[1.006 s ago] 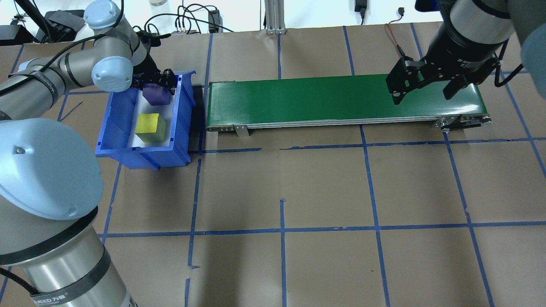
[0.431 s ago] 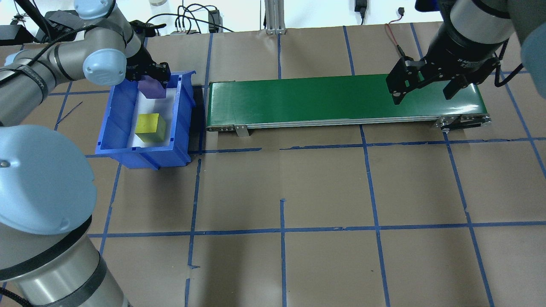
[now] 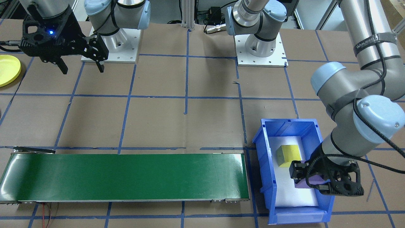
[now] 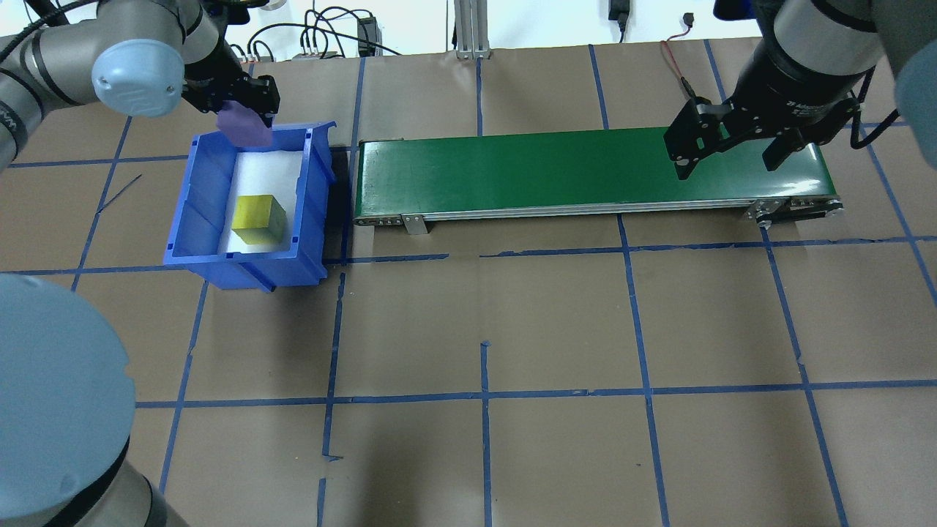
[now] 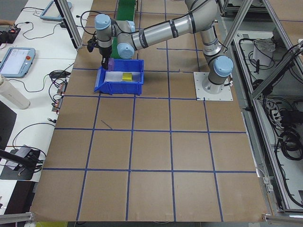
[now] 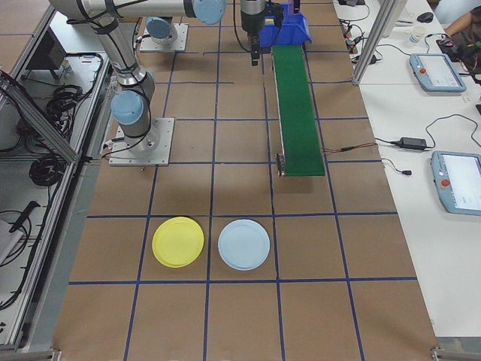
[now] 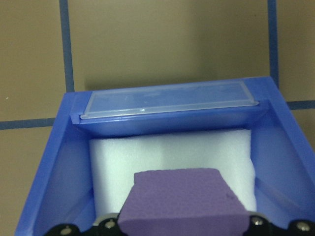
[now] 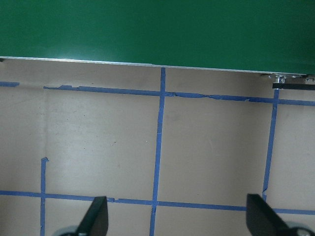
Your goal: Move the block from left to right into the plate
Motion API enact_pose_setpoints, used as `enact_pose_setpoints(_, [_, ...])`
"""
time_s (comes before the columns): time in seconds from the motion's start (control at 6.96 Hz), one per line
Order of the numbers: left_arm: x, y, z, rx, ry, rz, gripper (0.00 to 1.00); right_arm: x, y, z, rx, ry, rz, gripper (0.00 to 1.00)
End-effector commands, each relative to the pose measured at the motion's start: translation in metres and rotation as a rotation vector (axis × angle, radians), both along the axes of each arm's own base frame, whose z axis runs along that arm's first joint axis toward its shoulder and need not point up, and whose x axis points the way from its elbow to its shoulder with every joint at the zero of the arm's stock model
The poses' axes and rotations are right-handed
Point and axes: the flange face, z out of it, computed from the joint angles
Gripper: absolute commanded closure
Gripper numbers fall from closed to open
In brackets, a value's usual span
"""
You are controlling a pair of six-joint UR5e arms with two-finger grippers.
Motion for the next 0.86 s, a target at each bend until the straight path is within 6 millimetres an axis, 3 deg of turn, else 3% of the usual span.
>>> enact_pose_setpoints(0.0, [-0.088, 0.024, 0.02, -0.012, 0.017, 0.026, 0.55, 0.0, 0.0, 0.0, -0.001, -0.002, 0.0, 0.0])
enact_pose_setpoints(0.14, [-0.115, 0.026, 0.01, -0.004, 0.032, 0.077, 0.55, 0.0, 0.0, 0.0, -0.001, 0.0, 0.0, 0.0])
enact_pose_setpoints(0.29, [-0.15, 0.022, -0.016, -0.008, 0.028, 0.041, 0.55, 0.0, 0.0, 0.0, -0.002, 0.001, 0.0, 0.0])
enact_pose_setpoints(0.43, [-0.175, 0.016, -0.058, 0.01, 0.03, 0.081, 0.55, 0.0, 0.0, 0.0, -0.001, 0.001, 0.0, 0.0])
enact_pose_setpoints(0.57, [-0.182, 0.011, -0.085, 0.003, 0.036, 0.097, 0.55, 0.0, 0.0, 0.0, -0.001, 0.001, 0.0, 0.0])
enact_pose_setpoints(0.72, [-0.186, 0.017, -0.095, 0.021, 0.039, 0.088, 0.55, 0.0, 0.0, 0.0, -0.001, 0.0, 0.0, 0.0])
